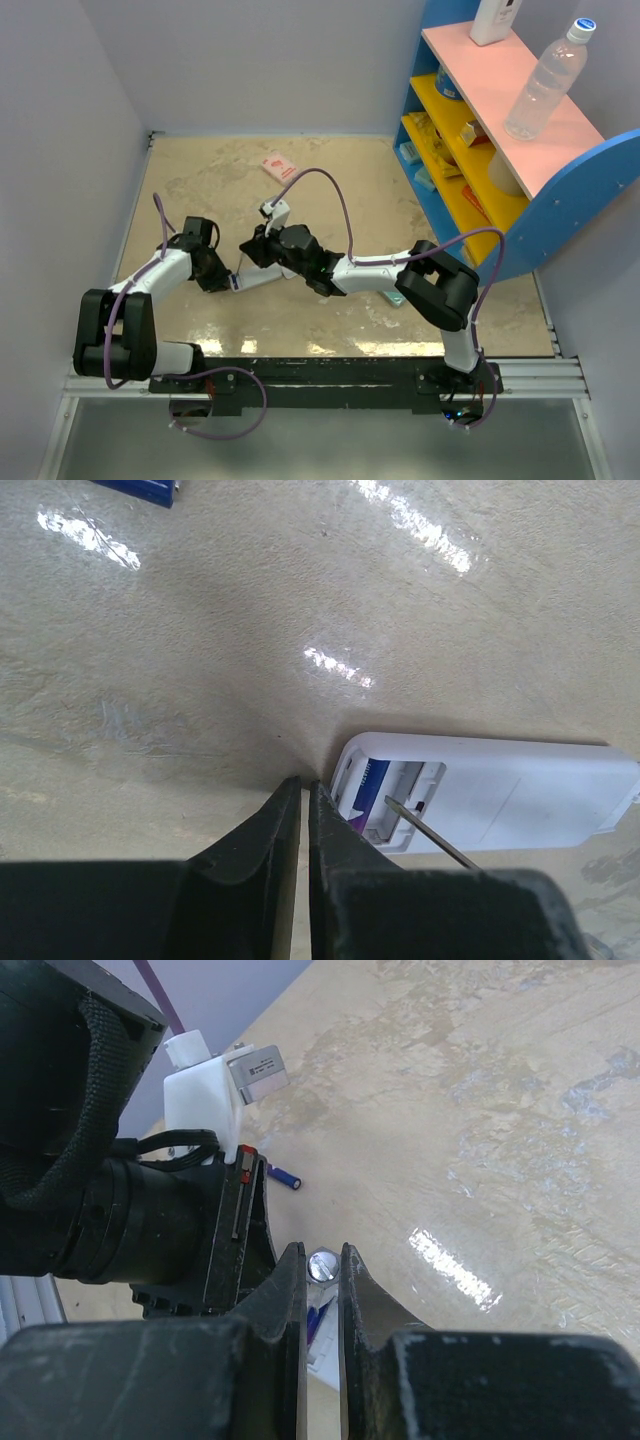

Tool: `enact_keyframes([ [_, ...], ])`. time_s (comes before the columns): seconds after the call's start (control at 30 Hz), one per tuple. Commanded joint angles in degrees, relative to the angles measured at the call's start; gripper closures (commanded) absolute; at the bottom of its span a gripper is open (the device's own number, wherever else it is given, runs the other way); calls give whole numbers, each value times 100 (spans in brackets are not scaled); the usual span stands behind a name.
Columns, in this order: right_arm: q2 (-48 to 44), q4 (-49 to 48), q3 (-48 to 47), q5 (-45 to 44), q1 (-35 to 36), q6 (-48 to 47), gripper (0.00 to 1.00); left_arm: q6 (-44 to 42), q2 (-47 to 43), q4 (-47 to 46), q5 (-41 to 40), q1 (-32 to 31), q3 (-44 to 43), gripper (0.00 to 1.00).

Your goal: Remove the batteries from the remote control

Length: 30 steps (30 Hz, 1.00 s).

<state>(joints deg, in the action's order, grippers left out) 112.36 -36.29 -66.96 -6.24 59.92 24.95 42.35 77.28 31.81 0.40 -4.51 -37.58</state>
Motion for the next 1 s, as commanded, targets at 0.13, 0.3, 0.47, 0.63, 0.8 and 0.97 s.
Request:
enact_keyframes([
  [0.13,41,-299,34,0,-24,19,100,-69,-2,-175,-23,38,32,88],
  [0.3,76,-413,130,-52,-24,27,100,-60,16,-184,-14,38,40,88],
  [0.47,120,-405,139,-70,-24,-25,100,-51,42,-211,-14,38,49,88],
  [0.63,199,-545,209,26,-24,62,100,-42,77,-246,12,38,67,89],
  [0.8,234,-1046,507,193,-86,493,100,-42,139,-281,56,38,102,92],
  [0.97,339,-1555,745,465,-235,993,100,-42,183,-351,135,38,155,100],
])
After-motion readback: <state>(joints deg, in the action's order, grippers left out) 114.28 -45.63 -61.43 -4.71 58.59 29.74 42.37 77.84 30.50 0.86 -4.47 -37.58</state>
